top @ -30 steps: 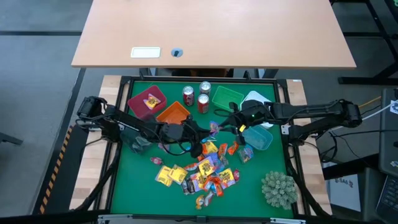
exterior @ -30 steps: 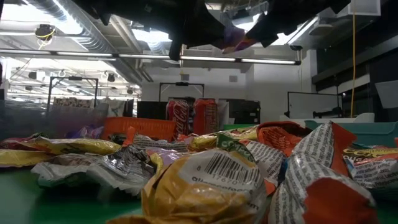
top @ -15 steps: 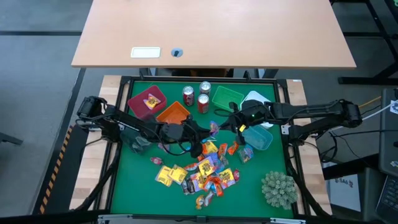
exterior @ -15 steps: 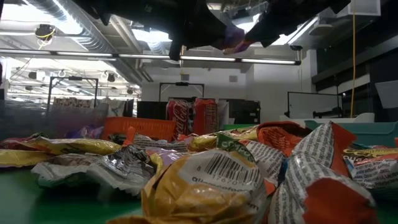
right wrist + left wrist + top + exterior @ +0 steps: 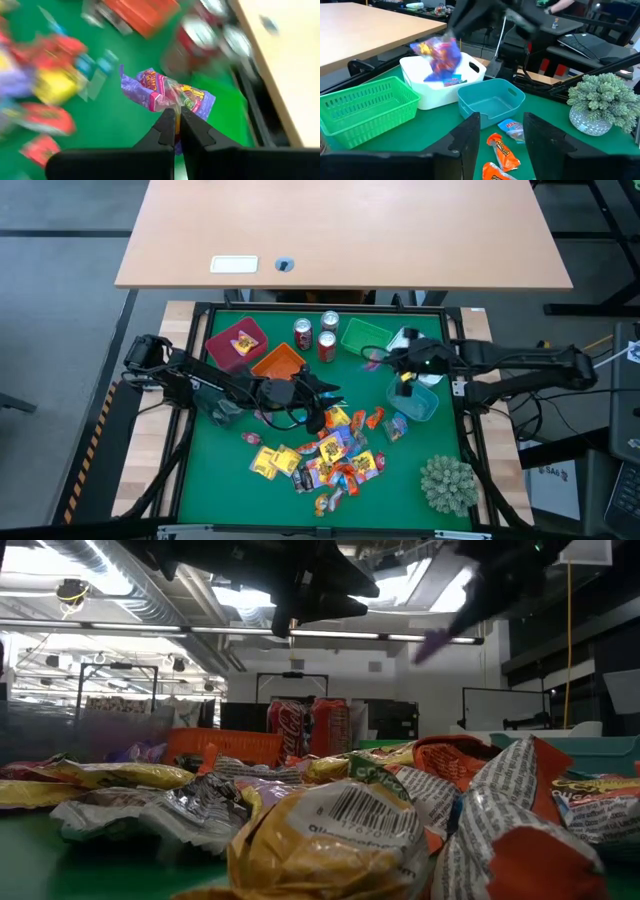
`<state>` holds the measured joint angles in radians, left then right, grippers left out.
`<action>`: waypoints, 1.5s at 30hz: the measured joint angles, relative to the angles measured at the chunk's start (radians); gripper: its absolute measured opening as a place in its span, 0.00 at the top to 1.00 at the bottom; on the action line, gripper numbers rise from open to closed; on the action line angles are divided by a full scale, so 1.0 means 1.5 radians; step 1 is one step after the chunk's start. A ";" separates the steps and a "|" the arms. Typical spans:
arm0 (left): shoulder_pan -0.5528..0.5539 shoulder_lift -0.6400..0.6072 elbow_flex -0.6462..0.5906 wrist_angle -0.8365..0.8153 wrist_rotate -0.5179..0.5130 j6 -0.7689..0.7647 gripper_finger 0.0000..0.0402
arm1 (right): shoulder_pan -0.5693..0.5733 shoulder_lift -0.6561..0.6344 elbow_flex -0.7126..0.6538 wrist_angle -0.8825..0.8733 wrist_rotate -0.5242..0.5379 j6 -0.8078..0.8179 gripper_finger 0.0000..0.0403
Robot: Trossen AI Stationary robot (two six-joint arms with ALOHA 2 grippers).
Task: Sort candy
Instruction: Put the violet gummy into the white bin, then put the orange chocolate into the orange bin
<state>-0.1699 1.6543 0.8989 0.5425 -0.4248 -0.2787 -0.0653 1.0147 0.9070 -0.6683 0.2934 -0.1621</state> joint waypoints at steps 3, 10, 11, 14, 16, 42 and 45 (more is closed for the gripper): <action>0.000 0.000 0.000 -0.002 0.000 0.000 0.65 | -0.038 -0.016 0.000 -0.080 0.050 0.040 0.98; 0.000 0.000 0.000 -0.002 0.000 0.000 0.65 | -0.144 -0.010 0.000 -0.234 0.066 0.088 0.97; 0.000 0.000 0.000 -0.002 0.000 0.000 0.65 | -0.157 -0.009 0.000 -0.243 0.066 0.088 0.96; 0.000 0.000 0.001 -0.009 0.000 0.000 0.65 | -0.189 -0.010 0.000 -0.253 0.067 0.088 0.95; 0.000 0.000 0.001 -0.016 0.000 0.000 0.65 | -0.206 -0.010 0.000 -0.253 0.066 0.088 0.95; -0.002 0.000 0.001 -0.050 0.137 0.001 0.65 | -0.237 -0.010 0.000 -0.254 0.066 0.088 0.60; -0.002 0.000 0.001 -0.090 0.143 0.001 0.65 | -0.237 -0.010 0.000 -0.254 0.066 0.088 0.56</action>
<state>-0.1730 1.6539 0.8997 0.4082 -0.2096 -0.2779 -0.4206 1.0004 0.9070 -1.0492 0.3927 -0.0308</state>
